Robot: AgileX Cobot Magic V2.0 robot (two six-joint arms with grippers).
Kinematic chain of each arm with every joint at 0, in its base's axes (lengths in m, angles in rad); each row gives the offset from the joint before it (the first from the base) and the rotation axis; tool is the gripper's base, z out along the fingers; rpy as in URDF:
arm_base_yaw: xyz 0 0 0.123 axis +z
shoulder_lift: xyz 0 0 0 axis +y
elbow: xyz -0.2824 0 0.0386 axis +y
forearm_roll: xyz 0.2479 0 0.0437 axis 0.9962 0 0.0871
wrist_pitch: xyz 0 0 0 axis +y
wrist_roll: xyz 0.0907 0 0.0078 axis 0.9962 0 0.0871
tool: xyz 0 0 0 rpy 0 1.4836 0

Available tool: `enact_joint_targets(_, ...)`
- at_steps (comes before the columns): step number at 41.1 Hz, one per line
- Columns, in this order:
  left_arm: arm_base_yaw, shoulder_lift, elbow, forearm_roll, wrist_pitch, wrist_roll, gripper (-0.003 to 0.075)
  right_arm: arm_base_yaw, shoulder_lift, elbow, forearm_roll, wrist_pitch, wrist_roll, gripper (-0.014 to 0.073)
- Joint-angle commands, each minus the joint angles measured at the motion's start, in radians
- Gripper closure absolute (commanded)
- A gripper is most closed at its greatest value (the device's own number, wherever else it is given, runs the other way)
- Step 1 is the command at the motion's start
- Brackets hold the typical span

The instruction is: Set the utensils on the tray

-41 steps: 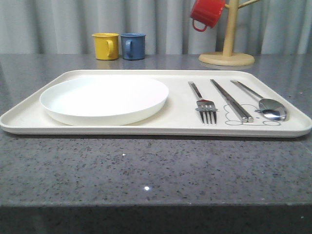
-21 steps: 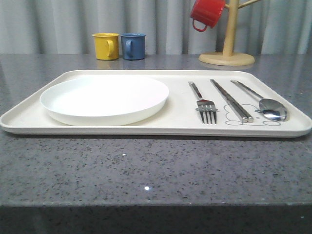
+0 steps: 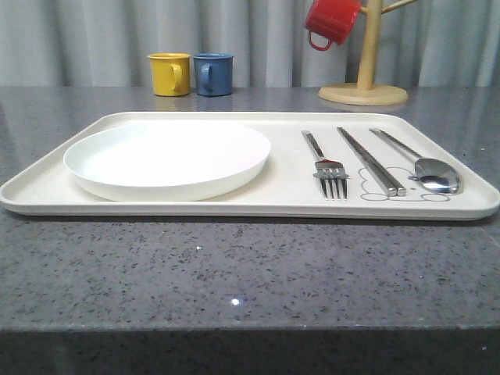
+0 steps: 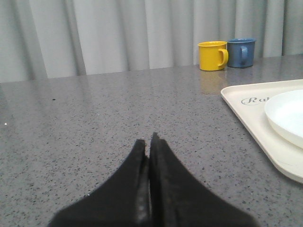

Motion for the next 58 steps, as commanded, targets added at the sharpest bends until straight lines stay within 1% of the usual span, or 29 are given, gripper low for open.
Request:
enact_joint_targets(1, 0.004, -0.024, -0.003, -0.010, -0.089, 0.002, 0.0738, -0.001, 0.010, -0.022, 0.002, -0.060, -0.010, 0.0662)
enact_joint_targets(47, 0.004, -0.024, -0.003, -0.010, -0.089, 0.002, 0.0738, -0.001, 0.010, -0.022, 0.002, -0.060, -0.010, 0.0662)
enact_joint_targets(50, 0.004, -0.024, -0.003, -0.010, -0.089, 0.002, 0.0738, -0.002, -0.019, 0.002, -0.004, -0.078, -0.010, 0.0662)
enact_joint_targets(52, 0.004, -0.024, -0.003, -0.010, -0.089, 0.002, 0.0738, -0.027, -0.043, 0.033, -0.017, -0.106, -0.010, 0.0662)
enact_joint_targets(55, 0.004, -0.024, -0.003, -0.010, -0.089, 0.002, 0.0738, -0.078, -0.087, 0.101, -0.017, -0.204, -0.010, 0.0662)
enact_joint_targets(58, 0.004, -0.024, -0.003, -0.010, -0.089, 0.002, 0.0738, -0.142, -0.146, 0.190, -0.016, -0.361, -0.010, 0.0662)
